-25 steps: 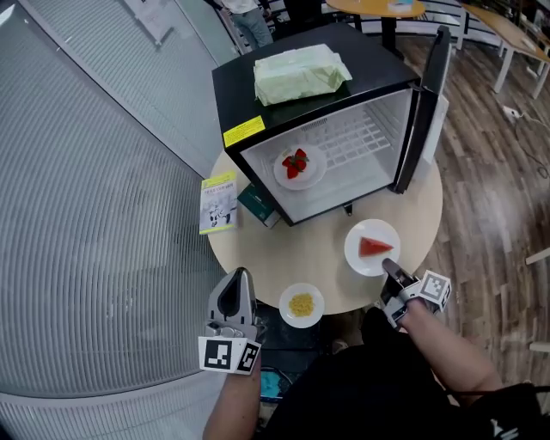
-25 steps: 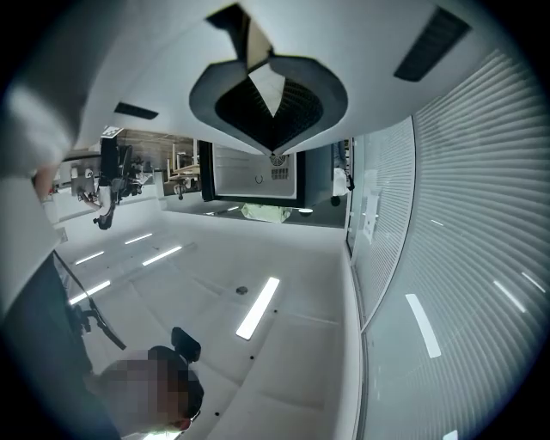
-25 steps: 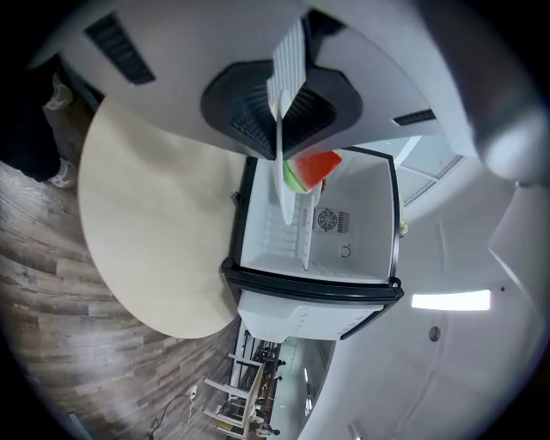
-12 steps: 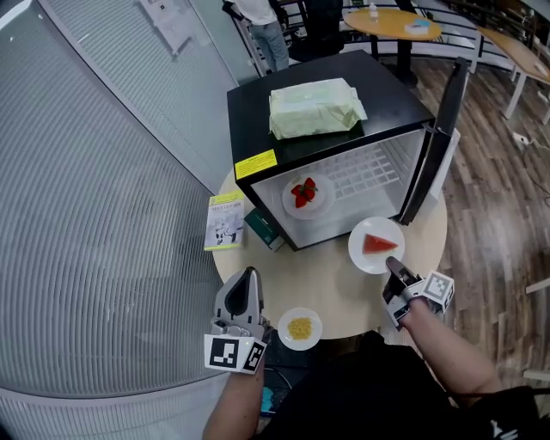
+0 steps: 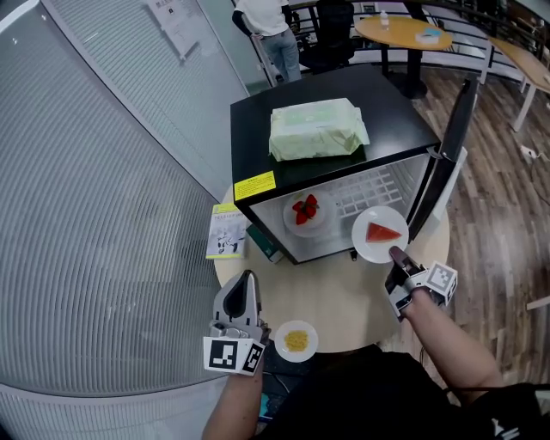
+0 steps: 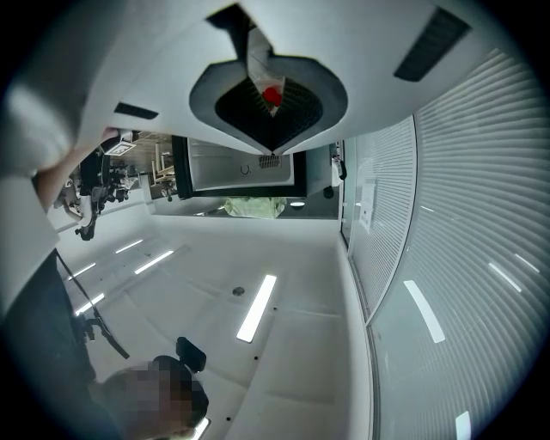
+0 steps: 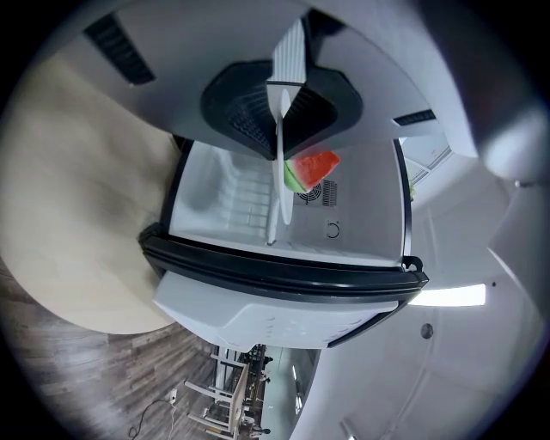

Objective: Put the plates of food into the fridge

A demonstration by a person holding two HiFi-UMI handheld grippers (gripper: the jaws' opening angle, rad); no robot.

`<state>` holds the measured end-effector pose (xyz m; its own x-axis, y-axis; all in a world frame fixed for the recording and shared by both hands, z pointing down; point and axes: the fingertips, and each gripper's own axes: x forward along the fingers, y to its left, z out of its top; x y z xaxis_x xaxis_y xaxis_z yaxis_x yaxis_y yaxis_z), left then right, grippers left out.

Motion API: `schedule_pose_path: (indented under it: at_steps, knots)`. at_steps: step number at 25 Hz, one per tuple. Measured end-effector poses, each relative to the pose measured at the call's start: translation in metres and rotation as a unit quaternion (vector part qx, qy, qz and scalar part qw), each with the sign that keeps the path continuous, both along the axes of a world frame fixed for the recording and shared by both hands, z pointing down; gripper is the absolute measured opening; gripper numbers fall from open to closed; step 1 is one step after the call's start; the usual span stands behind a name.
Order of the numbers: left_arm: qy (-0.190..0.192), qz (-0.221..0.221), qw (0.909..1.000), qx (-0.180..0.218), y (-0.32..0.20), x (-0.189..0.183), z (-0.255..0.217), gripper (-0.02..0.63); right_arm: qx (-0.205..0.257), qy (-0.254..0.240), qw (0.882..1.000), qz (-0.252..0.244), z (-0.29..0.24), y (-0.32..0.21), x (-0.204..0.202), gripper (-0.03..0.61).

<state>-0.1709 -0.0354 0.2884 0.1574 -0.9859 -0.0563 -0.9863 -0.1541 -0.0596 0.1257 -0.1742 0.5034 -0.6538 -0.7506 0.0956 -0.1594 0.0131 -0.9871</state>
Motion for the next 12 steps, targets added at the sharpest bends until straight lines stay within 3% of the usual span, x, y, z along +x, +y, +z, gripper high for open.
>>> schedule_pose_path:
  at_steps: [12]
  knots:
    - [-0.011,-0.026,0.9994,-0.022,-0.023,0.001,0.006,0.005,-0.014,-0.004,1.0,-0.004,0.002,-0.054,-0.006,0.018]
